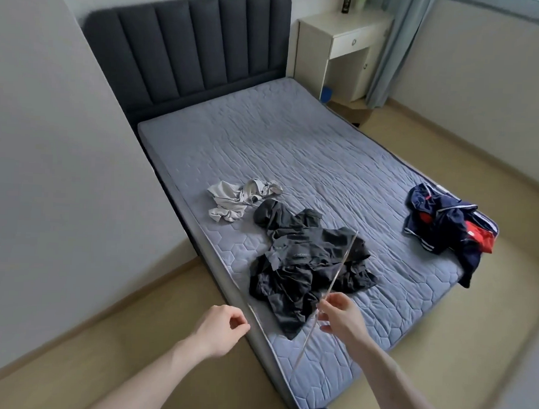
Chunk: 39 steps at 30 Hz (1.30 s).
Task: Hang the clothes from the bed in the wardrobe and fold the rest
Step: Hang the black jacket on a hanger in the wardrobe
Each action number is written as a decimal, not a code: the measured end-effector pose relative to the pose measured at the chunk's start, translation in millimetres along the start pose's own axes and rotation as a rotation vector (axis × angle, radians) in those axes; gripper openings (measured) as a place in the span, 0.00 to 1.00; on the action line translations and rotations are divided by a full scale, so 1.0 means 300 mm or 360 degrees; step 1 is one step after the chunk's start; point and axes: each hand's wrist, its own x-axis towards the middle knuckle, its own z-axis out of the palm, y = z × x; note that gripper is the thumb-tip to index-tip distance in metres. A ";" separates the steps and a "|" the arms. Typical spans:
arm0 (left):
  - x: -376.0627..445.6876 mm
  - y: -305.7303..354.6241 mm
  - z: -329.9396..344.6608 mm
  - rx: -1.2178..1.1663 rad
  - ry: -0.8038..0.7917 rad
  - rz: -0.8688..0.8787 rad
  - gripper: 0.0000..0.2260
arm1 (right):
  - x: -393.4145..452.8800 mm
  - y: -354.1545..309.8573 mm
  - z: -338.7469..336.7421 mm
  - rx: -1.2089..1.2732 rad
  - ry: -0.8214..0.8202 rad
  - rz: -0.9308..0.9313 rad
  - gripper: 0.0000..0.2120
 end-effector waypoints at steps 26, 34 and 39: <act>1.422 -0.134 0.100 0.0785 -0.0766 0.0119 0.18 | 0.824 -0.075 0.137 -0.0158 0.0556 0.0100 0.08; 1.693 -0.232 0.496 0.1288 -0.0921 0.0336 0.22 | 0.949 0.161 0.224 -0.0003 0.0687 0.0165 0.09; 1.713 -0.264 0.576 0.0989 -0.0767 0.0255 0.27 | 0.934 0.253 0.210 0.0073 0.0742 0.0244 0.09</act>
